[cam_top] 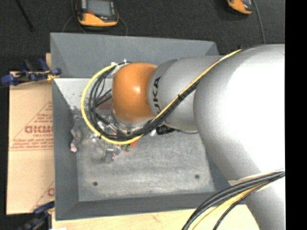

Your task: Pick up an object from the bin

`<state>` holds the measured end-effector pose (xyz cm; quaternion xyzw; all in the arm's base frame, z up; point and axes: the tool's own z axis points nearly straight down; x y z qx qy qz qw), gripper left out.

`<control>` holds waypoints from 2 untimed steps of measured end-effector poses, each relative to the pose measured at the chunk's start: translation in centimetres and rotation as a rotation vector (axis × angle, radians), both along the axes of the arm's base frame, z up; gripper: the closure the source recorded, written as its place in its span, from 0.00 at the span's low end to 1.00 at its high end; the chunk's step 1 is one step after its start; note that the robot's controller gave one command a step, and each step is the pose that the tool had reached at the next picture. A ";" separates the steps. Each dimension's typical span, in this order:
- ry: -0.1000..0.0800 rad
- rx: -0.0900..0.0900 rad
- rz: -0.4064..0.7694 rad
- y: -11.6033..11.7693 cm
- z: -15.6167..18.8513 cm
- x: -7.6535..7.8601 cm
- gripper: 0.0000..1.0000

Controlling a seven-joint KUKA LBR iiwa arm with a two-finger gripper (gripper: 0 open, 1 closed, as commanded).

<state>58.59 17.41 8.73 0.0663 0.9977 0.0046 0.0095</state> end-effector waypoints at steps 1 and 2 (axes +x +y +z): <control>0.001 0.004 -0.259 -0.5 -1.0 1.2 0.00; 0.004 0.009 -0.539 -0.7 -1.2 1.3 0.00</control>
Offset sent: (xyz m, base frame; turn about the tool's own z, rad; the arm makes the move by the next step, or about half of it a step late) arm 0.0060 -0.0063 -0.0173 0.2608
